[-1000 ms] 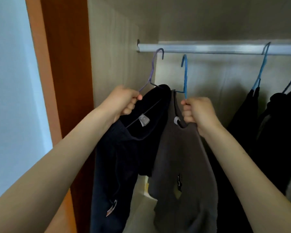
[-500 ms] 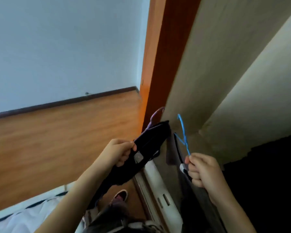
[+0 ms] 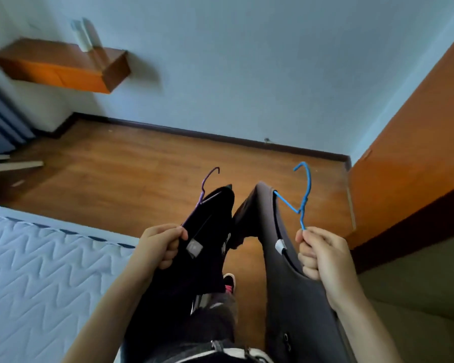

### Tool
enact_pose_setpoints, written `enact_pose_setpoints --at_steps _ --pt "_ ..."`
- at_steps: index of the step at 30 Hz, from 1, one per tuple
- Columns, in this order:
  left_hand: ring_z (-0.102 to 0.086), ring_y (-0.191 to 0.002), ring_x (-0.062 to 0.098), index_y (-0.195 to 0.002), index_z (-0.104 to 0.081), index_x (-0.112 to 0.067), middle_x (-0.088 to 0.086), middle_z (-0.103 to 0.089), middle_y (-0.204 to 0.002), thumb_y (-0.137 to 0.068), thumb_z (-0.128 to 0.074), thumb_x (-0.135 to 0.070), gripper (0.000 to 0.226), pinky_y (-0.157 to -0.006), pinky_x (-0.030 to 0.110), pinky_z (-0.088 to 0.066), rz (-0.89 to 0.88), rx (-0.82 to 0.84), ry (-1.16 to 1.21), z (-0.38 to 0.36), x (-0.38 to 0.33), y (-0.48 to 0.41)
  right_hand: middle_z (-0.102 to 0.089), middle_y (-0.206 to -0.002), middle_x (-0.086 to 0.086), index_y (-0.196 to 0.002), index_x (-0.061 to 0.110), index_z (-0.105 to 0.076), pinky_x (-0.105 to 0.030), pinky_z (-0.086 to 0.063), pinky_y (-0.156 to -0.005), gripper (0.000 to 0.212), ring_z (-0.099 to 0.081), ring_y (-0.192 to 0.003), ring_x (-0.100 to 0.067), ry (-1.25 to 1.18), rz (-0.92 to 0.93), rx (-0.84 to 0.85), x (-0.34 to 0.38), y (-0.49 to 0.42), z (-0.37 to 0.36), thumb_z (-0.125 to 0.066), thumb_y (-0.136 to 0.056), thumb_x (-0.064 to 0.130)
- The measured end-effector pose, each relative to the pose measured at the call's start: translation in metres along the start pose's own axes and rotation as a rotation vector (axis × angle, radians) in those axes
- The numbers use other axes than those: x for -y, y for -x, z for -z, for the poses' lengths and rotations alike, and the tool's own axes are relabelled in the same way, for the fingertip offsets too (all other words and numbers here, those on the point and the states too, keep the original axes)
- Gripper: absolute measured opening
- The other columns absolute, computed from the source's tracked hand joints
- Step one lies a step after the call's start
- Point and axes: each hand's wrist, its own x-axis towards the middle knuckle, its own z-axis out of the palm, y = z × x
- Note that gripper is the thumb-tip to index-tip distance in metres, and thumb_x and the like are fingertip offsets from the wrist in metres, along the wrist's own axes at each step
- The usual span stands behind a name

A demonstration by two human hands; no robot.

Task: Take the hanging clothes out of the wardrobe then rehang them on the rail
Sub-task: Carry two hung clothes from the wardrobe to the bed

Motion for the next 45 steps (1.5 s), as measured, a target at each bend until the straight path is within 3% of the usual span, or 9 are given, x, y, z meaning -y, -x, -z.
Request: enact_pose_setpoints --at_steps 7,16,23,27,32,35,41,45 --pt "-0.019 -0.034 0.004 -0.074 -0.055 -0.007 -0.008 -0.028 -0.047 -0.099 -0.043 -0.007 0.028 -0.034 0.009 -0.015 -0.006 -0.187 0.12 0.002 -0.028 -0.1 -0.026 -0.052 -0.001 -0.076 0.0 -0.051 -0.02 -0.014 -0.04 0.025 -0.02 -0.041 -0.011 0.124 0.026 0.085 0.017 -0.155 -0.028 -0.042 -0.098 0.004" --pt "-0.021 -0.04 0.008 -0.077 -0.059 -0.006 -0.005 -0.03 -0.052 -0.099 -0.046 -0.011 0.025 -0.037 0.015 -0.015 -0.056 -0.308 0.158 0.02 -0.145 -0.26 -0.029 -0.05 0.001 -0.076 -0.002 -0.053 -0.016 -0.016 -0.039 0.026 -0.022 -0.039 -0.009 0.133 0.032 0.15 0.098 -0.366 -0.062 -0.043 -0.099 0.004" --pt "-0.02 -0.042 0.009 -0.077 -0.059 -0.005 -0.002 -0.028 -0.055 -0.098 -0.046 -0.011 0.026 -0.037 0.014 -0.017 -0.08 -0.486 0.244 0.019 -0.184 -0.375 -0.03 -0.05 -0.001 -0.078 -0.007 -0.051 -0.021 -0.016 -0.042 0.025 -0.023 -0.041 -0.01 0.223 0.036 0.367 0.146 -0.541 -0.113 -0.045 -0.098 0.007" --pt "-0.02 -0.04 0.008 -0.075 -0.06 -0.005 -0.002 -0.028 -0.054 -0.098 -0.046 -0.009 0.028 -0.037 0.014 -0.016 -0.05 -0.667 0.304 0.016 -0.207 -0.433 -0.028 -0.051 -0.001 -0.074 -0.005 -0.049 -0.022 -0.014 -0.043 0.027 -0.021 -0.042 -0.01 0.277 0.011 0.591 0.162 -0.649 -0.175 -0.044 -0.098 0.005" --pt "-0.025 -0.039 0.008 -0.073 -0.063 -0.004 -0.004 -0.033 -0.05 -0.099 -0.047 -0.009 0.031 -0.036 0.014 -0.02 0.029 -0.905 0.374 0.01 -0.228 -0.461 -0.028 -0.051 -0.002 -0.077 -0.017 -0.039 -0.019 -0.015 -0.041 0.029 -0.022 -0.041 -0.01 0.35 -0.022 0.881 0.189 -0.738 -0.267 -0.045 -0.097 0.003" --pt "-0.024 -0.039 0.008 -0.071 -0.064 -0.005 -0.003 -0.032 -0.05 -0.099 -0.048 -0.008 0.032 -0.037 0.012 -0.019 0.072 -1.051 0.45 0.017 -0.231 -0.471 -0.03 -0.049 0.0 -0.071 -0.008 -0.047 -0.018 -0.016 -0.04 0.029 -0.023 -0.04 -0.009 0.414 -0.032 1.008 0.198 -0.779 -0.326 -0.045 -0.097 0.004" --pt "-0.021 -0.038 0.008 -0.071 -0.062 -0.002 -0.001 -0.029 -0.051 -0.099 -0.048 -0.005 0.031 -0.039 0.011 -0.015 0.14 -1.27 0.577 0.054 -0.232 -0.521 -0.032 -0.047 0.002 -0.07 -0.008 -0.048 -0.016 -0.019 -0.041 0.03 -0.024 -0.038 -0.01 0.551 -0.002 1.163 0.188 -0.86 -0.458 -0.046 -0.097 0.006" --pt "-0.02 -0.037 0.009 -0.06 -0.063 -0.012 -0.001 -0.027 -0.05 -0.096 -0.05 -0.006 0.039 -0.041 0.01 -0.014 0.193 -1.355 0.61 0.117 -0.236 -0.572 -0.028 -0.048 0.001 -0.069 -0.008 -0.046 -0.015 -0.018 -0.043 0.028 -0.022 -0.038 -0.009 0.611 -0.002 1.193 0.18 -0.908 -0.556 -0.048 -0.094 0.003"
